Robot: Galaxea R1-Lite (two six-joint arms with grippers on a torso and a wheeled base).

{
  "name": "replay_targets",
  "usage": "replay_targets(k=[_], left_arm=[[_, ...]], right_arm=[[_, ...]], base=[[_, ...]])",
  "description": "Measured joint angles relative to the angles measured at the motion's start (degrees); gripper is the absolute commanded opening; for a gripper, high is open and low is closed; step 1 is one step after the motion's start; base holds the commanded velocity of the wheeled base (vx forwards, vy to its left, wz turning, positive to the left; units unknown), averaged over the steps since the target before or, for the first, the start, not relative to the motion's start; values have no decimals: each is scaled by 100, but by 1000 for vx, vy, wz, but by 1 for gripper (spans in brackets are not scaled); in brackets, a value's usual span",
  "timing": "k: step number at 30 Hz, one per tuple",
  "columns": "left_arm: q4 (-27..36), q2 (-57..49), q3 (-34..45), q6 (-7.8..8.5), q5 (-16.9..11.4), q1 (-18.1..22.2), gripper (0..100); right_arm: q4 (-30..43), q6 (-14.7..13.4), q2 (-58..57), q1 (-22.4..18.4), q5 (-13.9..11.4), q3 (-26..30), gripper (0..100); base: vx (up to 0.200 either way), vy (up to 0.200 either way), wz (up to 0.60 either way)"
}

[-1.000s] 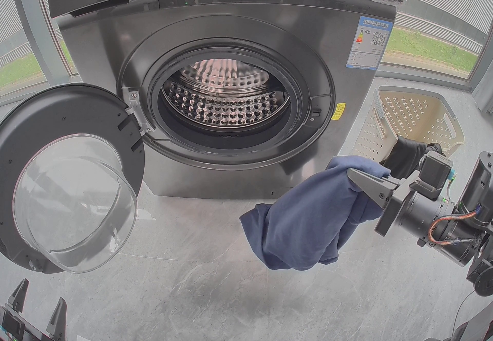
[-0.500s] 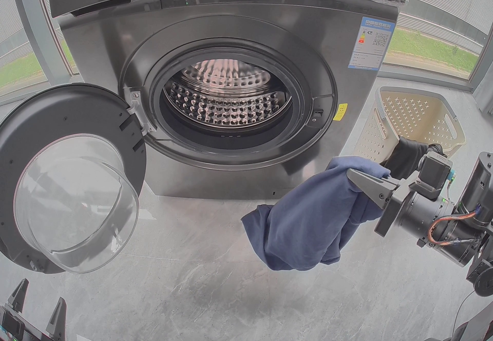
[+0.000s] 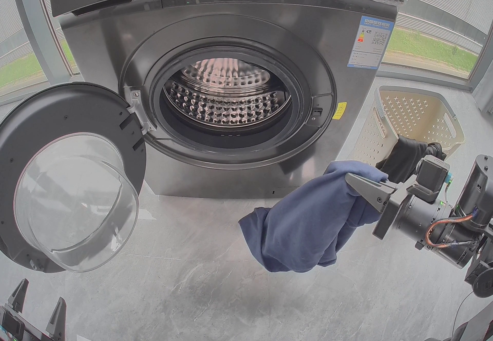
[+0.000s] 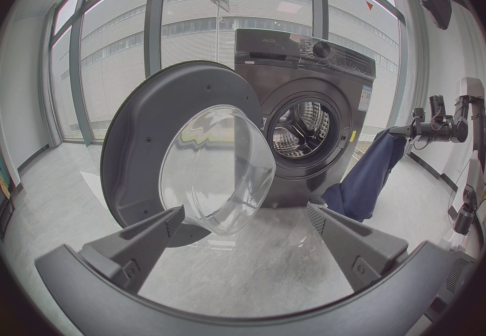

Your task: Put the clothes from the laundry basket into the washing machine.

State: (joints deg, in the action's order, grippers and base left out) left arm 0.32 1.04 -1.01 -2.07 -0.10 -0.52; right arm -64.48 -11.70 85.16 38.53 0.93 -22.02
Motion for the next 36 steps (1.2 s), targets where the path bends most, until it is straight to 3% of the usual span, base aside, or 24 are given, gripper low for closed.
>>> replay_targets(k=[8,12,22,29,32,36], left_arm=[[-22,0,0,84,0,22,100],[-21,0,0,283,-1,43,100],[-27,-2,0,245,-6,52,100],[-280,0,-46,197,-39,63,100],[-447,52,-356,143,-258,104,100],[-510,317,-877,68,-1186,140,100]], right_arm=[[11,27,199,160,84,-122,0],[0,21,434,391,196,-364,0],[-17,-257,833,661,519,-951,0],[-96,-567,1215,970,580,-1274,0],[-223,-681,1337,1085,638,-1401,0],[-373,-770,1525,1224,701,-1709,0]], base=[[0,0,0],[0,0,0],[0,0,0],[0,0,0],[0,0,0],[0,0,0]])
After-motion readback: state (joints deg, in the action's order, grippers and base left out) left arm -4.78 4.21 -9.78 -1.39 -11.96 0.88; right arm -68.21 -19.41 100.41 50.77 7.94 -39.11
